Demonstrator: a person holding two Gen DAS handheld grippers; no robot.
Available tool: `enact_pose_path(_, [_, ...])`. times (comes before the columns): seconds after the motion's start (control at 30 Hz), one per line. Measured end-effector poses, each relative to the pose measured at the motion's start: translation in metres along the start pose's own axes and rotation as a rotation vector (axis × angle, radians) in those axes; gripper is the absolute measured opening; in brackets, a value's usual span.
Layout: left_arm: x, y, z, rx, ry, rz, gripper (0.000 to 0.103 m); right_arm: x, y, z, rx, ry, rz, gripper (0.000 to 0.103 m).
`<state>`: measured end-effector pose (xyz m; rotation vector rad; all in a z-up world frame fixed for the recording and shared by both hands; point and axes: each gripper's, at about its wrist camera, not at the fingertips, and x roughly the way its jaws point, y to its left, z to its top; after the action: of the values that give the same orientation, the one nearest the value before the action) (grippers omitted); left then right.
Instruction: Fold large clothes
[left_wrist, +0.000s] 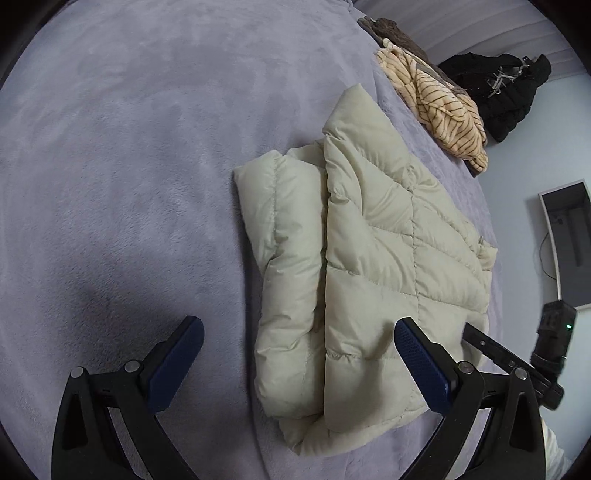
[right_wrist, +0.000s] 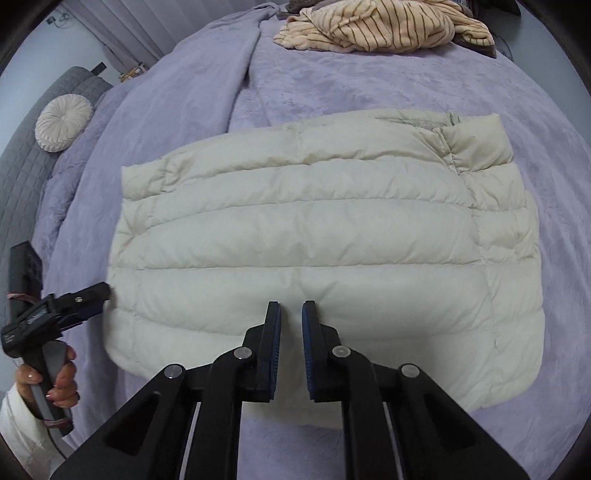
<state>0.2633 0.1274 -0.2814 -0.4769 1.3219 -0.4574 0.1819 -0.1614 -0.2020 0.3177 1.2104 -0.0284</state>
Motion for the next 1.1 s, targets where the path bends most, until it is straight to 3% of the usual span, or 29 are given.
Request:
enact_pose_path(0.13, [0.02,0.003,0.013,0.001,0.039,-0.086,0.103,0.034,-0.019,0.005,0.023,0.057,0.077,0.009])
enact_pose_path(0.27, [0.033,0.0,0.023,0.009,0.068,-0.153,0.103,0.056,-0.025,0.002,-0.009,0.075,0.086,0.005])
enact_pose_path(0.43, [0.044,-0.012,0.033,0.026,0.095,-0.173,0.103,0.061,-0.031,0.0,0.01,0.069,0.102,0.005])
enact_pose_path(0.67, [0.026,-0.057,0.034,0.117,0.061,-0.238,0.103,0.061,-0.037,-0.003,0.015,0.067,0.111,0.005])
enact_pose_path(0.77, [0.028,-0.079,0.036,0.184,0.047,-0.212,0.103,0.06,-0.037,-0.005,0.021,0.066,0.116,0.005])
enact_pose_path(0.9, [0.047,-0.084,0.034,0.218,0.084,-0.125,0.103,0.06,-0.042,-0.005,0.024,0.07,0.123,0.005])
enact_pose_path(0.97, [0.052,-0.084,0.03,0.229,0.093,-0.079,0.091,0.06,-0.043,-0.003,0.027,0.068,0.13,0.005])
enact_pose_path(1.0, [0.053,-0.086,0.027,0.246,0.092,-0.053,0.069,0.06,-0.044,-0.003,0.031,0.067,0.136,0.005])
enact_pose_path(1.1, [0.048,-0.094,0.023,0.293,0.074,-0.026,0.043,0.059,-0.048,-0.003,0.038,0.063,0.147,0.005])
